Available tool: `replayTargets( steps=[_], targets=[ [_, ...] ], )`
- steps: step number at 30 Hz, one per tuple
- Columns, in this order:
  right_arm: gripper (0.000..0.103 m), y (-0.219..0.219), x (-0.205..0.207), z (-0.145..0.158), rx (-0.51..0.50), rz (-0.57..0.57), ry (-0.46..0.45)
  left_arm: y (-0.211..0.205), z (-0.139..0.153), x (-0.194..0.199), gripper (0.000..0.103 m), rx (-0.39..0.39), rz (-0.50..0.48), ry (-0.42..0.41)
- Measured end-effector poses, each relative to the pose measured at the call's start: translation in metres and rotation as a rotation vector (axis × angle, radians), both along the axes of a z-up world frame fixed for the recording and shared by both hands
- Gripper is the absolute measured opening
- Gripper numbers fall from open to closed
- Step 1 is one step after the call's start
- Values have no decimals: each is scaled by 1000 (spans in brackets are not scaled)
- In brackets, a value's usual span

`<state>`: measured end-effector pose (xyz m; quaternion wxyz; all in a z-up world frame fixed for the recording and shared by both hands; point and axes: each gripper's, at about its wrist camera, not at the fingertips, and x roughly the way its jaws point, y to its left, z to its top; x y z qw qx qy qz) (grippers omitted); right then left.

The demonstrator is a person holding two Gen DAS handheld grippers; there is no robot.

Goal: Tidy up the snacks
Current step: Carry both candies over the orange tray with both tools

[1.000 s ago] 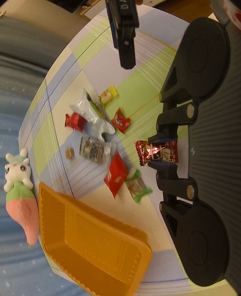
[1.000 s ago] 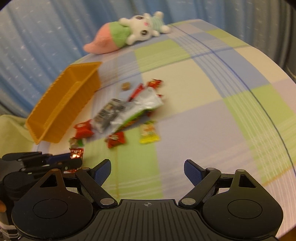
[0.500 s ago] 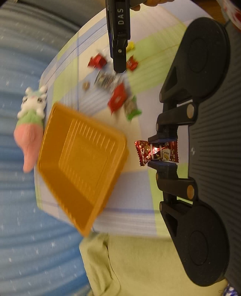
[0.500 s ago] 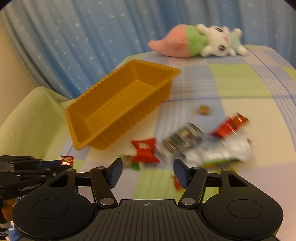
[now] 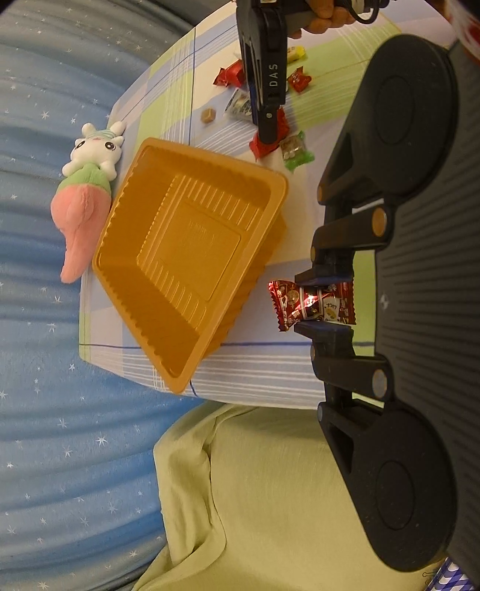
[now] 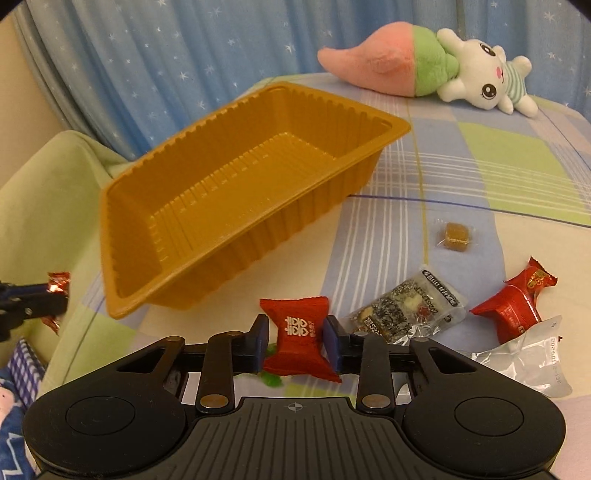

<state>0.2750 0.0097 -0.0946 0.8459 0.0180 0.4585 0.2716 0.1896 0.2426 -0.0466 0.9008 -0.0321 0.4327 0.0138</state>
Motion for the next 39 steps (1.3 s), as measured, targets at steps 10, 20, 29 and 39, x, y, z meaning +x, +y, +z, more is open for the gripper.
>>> replayTargets(
  steps=[10, 20, 29, 39],
  targets=[
    [25, 1, -3, 7, -8, -29, -13, 12, 9, 13, 18, -12, 3, -26],
    [25, 0, -17, 73, 101, -90, -116, 15, 32, 38, 18, -30, -24, -71],
    [25, 57, 5, 83, 116, -21, -122, 9, 35, 81, 18, -48, -72, -69],
    [25, 83, 43, 57, 85, -73, -69, 9, 15, 132, 18, -63, -109, -18]
  ],
)
